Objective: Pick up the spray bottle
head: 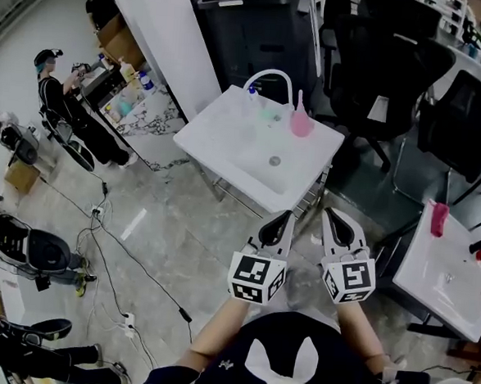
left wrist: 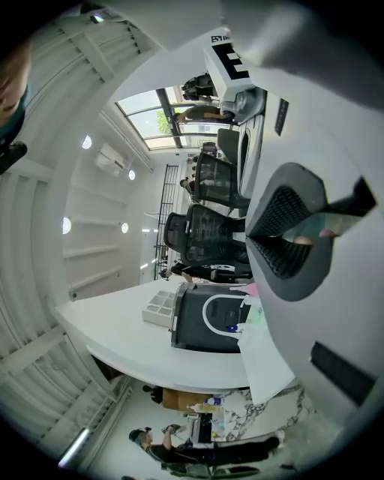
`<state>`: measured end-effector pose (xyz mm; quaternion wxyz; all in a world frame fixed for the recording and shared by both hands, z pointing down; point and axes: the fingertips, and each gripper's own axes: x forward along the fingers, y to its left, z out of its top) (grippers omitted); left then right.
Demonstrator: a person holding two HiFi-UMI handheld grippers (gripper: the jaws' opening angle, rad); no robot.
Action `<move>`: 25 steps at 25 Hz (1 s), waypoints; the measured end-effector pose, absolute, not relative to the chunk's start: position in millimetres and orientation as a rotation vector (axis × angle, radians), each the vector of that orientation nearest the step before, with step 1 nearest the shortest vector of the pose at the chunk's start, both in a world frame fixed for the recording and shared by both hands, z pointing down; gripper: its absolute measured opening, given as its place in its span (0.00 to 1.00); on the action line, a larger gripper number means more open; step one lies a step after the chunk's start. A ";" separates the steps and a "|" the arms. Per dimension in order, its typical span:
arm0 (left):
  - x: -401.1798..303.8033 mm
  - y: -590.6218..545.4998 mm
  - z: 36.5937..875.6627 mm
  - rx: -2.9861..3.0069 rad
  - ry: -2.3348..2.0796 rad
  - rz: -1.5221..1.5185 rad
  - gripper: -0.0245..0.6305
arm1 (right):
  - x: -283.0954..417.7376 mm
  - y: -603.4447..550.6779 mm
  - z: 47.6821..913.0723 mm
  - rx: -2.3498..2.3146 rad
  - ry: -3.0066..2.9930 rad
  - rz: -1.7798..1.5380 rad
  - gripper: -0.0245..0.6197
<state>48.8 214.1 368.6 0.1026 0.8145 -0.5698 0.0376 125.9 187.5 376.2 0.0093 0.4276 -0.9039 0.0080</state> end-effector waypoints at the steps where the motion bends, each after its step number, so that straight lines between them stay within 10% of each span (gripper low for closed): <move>1: 47.0 207.4 369.7 2.406 -1.674 0.111 0.08 | 124.1 181.1 377.7 1.337 -2.819 0.027 0.08; 25: -51.5 60.3 393.5 2.376 -1.638 0.188 0.08 | 54.1 -3.2 377.8 1.428 -2.749 0.001 0.08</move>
